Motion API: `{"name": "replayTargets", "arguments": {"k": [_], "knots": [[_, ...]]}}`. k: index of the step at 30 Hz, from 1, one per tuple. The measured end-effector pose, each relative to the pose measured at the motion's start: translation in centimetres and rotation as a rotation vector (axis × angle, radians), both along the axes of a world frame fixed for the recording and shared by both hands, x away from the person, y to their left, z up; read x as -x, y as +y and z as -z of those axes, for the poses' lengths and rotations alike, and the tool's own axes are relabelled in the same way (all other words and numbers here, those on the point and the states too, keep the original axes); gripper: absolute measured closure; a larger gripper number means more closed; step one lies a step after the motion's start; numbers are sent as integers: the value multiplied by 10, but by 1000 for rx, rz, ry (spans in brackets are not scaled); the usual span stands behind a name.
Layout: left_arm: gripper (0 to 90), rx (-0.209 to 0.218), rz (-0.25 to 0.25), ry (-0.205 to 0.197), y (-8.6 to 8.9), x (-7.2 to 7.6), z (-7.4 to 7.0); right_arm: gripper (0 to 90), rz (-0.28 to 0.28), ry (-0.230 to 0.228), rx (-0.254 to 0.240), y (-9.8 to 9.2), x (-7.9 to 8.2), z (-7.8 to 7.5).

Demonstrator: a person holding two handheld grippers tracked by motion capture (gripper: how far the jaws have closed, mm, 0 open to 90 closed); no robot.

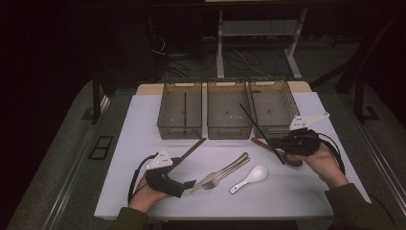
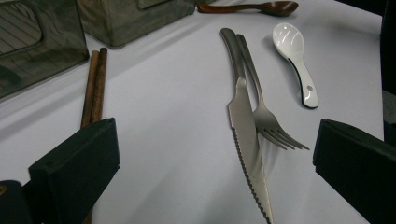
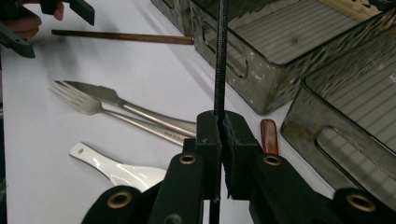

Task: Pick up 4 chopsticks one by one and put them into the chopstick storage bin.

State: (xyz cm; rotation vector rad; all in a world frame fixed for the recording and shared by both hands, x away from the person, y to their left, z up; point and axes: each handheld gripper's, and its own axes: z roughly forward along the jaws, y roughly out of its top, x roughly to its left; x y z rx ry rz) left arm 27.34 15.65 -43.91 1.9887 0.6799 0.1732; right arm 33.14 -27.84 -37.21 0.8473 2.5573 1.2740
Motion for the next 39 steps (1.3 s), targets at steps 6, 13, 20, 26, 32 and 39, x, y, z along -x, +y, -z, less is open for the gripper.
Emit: {"name": "replayTargets", "arguments": {"k": [6,13,20,26,32,39], "knots": [[0,6,-6,-4,1,0,-1,852,9,-10,-24,9,-5,-1],[0,12,-13,-2,1,1,-2,852,28,-26,-78,21,-12,-6],[0,18,-18,-11,0,1,-3,852,40,-50,-114,40,-21,-15],[0,20,-11,-17,1,0,-4,852,49,-63,-149,57,-31,-22],[0,16,-5,-18,0,1,-4,852,59,-66,-182,75,-43,-26],[0,20,-7,-16,0,1,-4,852,71,-67,-235,95,-59,-34]]}}
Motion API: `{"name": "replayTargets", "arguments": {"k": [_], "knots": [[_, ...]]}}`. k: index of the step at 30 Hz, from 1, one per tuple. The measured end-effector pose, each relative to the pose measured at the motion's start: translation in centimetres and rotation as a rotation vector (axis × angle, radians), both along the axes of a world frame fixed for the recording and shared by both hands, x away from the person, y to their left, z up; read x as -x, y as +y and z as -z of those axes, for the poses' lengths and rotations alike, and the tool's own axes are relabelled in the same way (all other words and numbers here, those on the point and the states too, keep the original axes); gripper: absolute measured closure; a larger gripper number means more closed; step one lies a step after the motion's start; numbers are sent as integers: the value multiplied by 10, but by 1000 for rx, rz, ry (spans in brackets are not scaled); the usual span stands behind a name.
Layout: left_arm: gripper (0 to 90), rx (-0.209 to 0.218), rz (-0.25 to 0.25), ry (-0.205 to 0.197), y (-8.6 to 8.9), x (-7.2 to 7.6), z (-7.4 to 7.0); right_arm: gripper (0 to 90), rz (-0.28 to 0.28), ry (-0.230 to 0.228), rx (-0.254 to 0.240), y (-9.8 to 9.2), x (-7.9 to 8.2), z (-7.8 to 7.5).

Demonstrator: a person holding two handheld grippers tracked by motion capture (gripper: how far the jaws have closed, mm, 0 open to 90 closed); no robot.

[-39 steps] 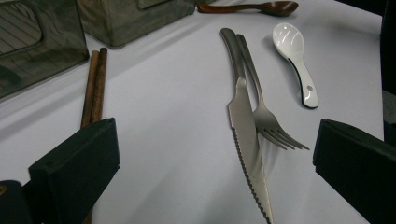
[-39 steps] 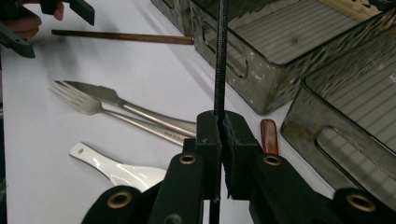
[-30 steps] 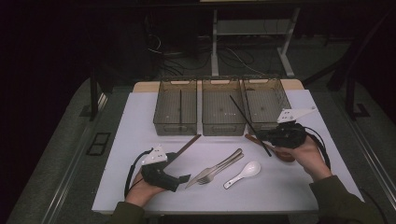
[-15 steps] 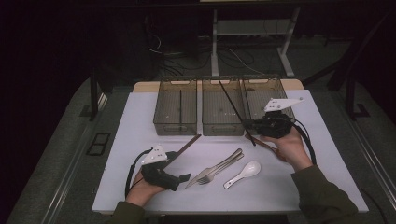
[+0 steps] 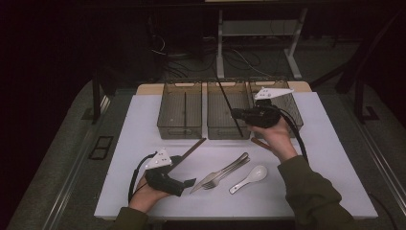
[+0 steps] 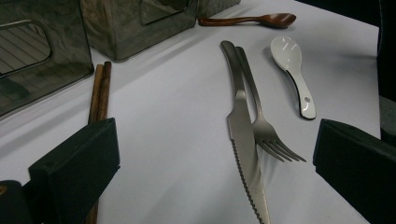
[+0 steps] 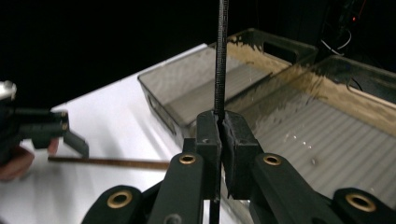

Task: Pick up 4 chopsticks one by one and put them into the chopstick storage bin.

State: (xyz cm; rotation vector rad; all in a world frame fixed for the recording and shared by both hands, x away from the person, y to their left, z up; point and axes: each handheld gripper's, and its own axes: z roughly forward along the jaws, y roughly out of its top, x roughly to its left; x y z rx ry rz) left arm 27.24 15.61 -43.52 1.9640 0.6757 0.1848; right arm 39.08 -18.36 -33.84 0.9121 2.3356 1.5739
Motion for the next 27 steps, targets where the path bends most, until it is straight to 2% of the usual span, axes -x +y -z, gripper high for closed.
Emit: {"name": "replayTargets", "arguments": {"k": [8,13,22,27], "knots": [[0,-1,3,1,-1,0,0,852,18,2,-59,22,-19,-6],[0,-8,8,-2,0,0,0,852,21,-12,-66,41,-30,-8],[0,-16,5,-2,0,0,0,852,9,2,-89,79,-49,-11],[0,-9,5,-2,0,1,0,852,11,12,-77,102,-57,-7]]}}
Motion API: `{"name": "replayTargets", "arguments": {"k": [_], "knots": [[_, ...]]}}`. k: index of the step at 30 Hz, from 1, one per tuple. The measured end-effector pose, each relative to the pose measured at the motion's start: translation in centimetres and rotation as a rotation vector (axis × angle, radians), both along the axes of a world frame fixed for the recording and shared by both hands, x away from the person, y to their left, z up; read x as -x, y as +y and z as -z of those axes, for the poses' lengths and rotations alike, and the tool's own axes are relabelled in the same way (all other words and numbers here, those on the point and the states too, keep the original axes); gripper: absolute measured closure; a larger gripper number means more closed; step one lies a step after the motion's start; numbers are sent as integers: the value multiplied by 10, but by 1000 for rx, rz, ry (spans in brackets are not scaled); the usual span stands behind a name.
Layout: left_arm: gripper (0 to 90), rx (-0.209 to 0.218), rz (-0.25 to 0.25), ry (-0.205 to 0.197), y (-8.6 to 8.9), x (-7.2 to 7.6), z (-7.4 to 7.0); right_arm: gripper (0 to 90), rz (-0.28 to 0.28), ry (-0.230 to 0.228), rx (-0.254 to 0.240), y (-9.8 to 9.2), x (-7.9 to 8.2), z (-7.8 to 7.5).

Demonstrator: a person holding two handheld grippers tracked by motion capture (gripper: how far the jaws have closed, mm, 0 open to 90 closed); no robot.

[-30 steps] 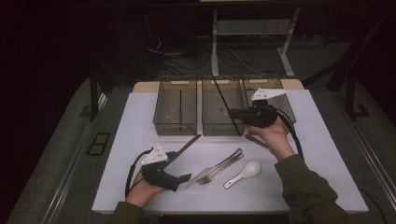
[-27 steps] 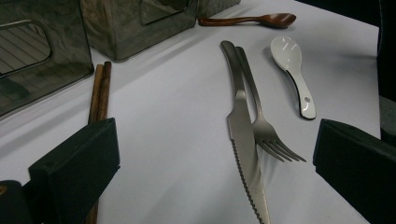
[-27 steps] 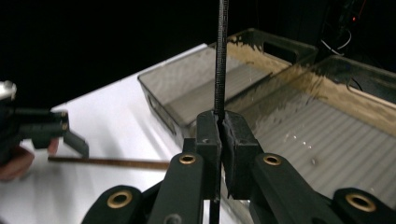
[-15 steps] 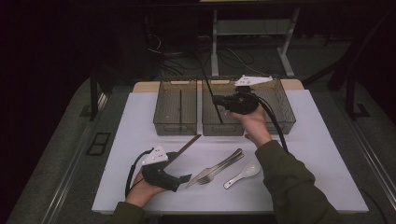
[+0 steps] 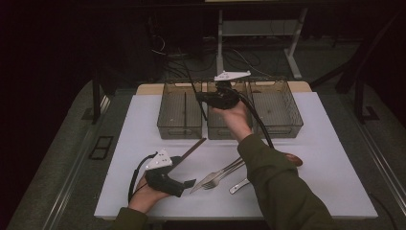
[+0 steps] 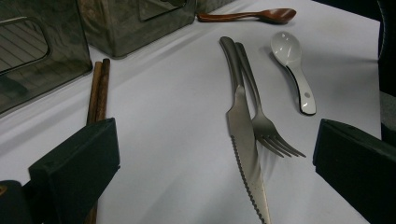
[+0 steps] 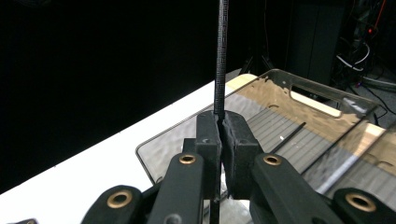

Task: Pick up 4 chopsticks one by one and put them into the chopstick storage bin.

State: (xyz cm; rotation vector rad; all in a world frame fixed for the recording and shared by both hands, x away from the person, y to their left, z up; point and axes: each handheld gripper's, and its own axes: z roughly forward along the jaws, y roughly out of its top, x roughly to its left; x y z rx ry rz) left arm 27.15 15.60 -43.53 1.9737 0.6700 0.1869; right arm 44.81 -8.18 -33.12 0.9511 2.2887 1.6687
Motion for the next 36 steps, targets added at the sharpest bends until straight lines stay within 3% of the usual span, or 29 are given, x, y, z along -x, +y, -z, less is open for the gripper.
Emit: {"name": "replayTargets", "arguments": {"k": [11,16,34,36], "knots": [[0,1,9,1,-1,0,0,852,22,63,33,31,-15,17],[0,2,9,-3,-1,1,0,852,21,77,76,42,-18,27],[0,-2,25,6,-3,1,0,843,74,189,233,52,-24,51],[0,-2,26,6,-3,1,0,783,64,191,236,52,-25,51]]}}
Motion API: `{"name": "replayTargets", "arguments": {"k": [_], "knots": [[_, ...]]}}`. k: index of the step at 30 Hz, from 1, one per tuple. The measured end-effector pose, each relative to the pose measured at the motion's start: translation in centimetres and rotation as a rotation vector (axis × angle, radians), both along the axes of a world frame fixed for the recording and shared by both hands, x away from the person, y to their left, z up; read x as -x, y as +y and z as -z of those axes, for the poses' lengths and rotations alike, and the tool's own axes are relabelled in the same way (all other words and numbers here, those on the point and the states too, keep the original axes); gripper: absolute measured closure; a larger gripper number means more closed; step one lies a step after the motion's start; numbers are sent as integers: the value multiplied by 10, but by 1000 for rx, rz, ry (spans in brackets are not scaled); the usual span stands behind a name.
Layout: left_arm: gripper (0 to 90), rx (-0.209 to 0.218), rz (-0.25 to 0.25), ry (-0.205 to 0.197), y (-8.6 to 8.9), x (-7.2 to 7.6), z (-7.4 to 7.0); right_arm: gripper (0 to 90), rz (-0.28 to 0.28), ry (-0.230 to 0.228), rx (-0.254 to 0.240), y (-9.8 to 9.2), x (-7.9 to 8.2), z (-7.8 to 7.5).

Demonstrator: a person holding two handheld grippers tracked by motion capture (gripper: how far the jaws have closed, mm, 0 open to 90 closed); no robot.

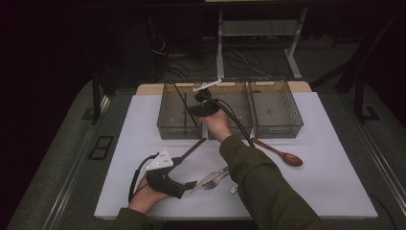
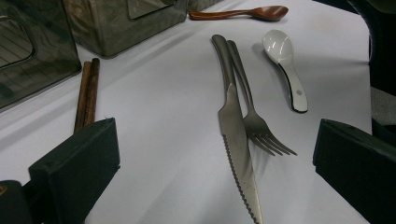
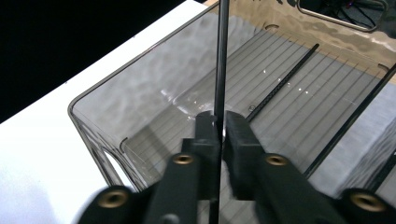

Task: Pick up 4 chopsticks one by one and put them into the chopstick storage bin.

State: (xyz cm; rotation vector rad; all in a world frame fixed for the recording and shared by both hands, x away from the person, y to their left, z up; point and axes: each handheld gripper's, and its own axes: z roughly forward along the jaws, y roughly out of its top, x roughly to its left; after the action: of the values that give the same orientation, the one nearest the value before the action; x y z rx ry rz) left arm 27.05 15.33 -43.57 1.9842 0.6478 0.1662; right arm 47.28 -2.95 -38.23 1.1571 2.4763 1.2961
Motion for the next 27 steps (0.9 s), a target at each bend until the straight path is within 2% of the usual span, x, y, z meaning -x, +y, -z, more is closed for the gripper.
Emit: {"name": "replayTargets", "arguments": {"k": [5,10,16,20,27], "knots": [[0,0,1,1,0,0,0,660,-1,-26,-14,-2,1,-6],[0,-8,5,0,0,0,0,557,-20,-33,-36,-8,3,-14],[0,-9,3,0,0,0,0,488,-42,-34,-71,-20,8,-24],[0,-11,2,0,0,0,0,460,-67,-46,-61,-28,12,-29],[0,-21,5,-2,1,0,0,412,-95,-63,-81,-48,22,-37]]}}
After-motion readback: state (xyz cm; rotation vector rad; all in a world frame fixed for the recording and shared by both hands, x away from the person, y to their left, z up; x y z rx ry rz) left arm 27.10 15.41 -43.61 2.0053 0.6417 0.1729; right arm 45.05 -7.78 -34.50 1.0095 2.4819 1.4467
